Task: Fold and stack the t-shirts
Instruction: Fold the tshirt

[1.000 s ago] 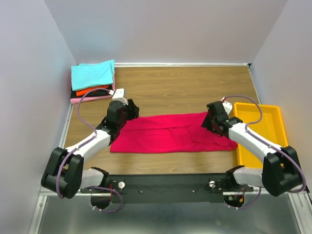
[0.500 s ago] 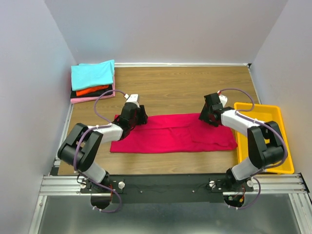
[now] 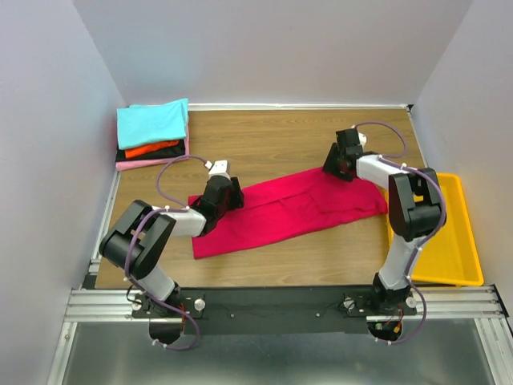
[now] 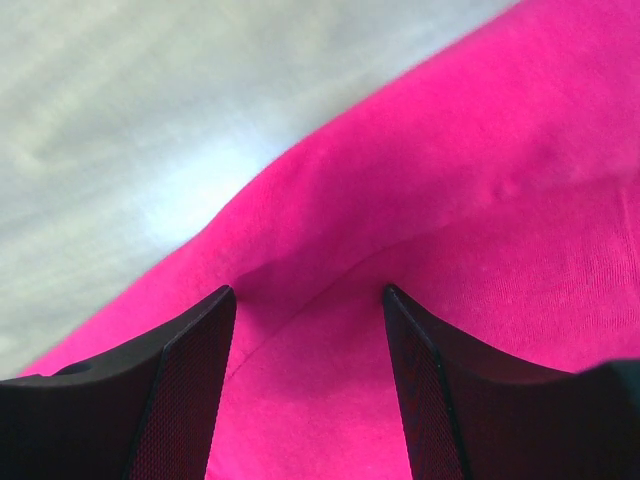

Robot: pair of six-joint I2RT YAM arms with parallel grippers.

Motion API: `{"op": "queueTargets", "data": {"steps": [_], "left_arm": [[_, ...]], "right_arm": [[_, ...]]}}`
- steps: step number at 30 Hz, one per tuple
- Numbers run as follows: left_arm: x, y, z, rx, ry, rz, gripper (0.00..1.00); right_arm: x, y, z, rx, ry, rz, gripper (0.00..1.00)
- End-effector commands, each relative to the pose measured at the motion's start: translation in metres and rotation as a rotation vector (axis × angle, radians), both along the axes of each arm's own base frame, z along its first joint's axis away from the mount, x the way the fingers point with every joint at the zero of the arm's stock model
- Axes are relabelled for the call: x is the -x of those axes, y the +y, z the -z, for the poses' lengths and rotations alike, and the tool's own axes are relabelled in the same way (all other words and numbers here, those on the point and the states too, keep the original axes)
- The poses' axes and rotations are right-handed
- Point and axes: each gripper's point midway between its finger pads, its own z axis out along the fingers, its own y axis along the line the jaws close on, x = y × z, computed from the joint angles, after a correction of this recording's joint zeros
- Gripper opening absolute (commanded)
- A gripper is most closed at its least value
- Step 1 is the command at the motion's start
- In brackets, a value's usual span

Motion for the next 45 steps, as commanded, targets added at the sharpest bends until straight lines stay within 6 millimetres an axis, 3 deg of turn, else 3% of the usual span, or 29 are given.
{"op": "queueTargets", "data": {"steps": [1,5,7,10,14,15,18,24,27,34,41,45], "left_arm": [[0.027,0.009,0.029,-0.026,0.076,-0.060,0.60],[0.046,0.005,0.039,-0.020,0.113,-0.075,0.60],[0.059,0.000,0.045,-0.022,0.134,-0.082,0.60],[0.075,0.001,0.055,-0.020,0.172,-0.108,0.60],[0.102,-0.017,0.059,0.024,0.204,-0.079,0.60],[0.108,-0.023,0.060,0.033,0.209,-0.065,0.60],[0.128,-0.044,0.060,0.071,0.234,-0.021,0.60],[0.155,-0.068,0.070,0.098,0.295,0.019,0.60],[0.179,-0.090,0.073,0.115,0.330,0.084,0.60],[0.186,-0.115,0.065,0.141,0.332,0.136,0.61],[0.184,-0.108,0.056,0.135,0.319,0.103,0.61],[0.184,-0.103,0.043,0.147,0.297,0.086,0.61]], "right_arm": [[-0.016,0.018,0.037,-0.065,0.081,-0.107,0.68],[-0.050,0.030,0.045,-0.082,0.064,-0.170,0.68],[-0.067,0.046,0.046,-0.125,0.053,-0.242,0.68],[-0.081,0.060,0.047,-0.164,0.046,-0.308,0.68],[-0.104,0.078,0.048,-0.217,0.033,-0.382,0.68],[-0.116,0.085,0.038,-0.239,0.006,-0.407,0.68],[-0.127,0.099,0.054,-0.282,0.025,-0.450,0.68],[-0.141,0.120,0.059,-0.341,0.025,-0.505,0.69],[-0.148,0.130,0.057,-0.358,0.012,-0.533,0.70],[-0.157,0.157,0.056,-0.406,-0.014,-0.601,0.71],[-0.160,0.164,0.049,-0.418,-0.039,-0.641,0.72],[-0.163,0.170,0.027,-0.402,-0.084,-0.682,0.72]]}}
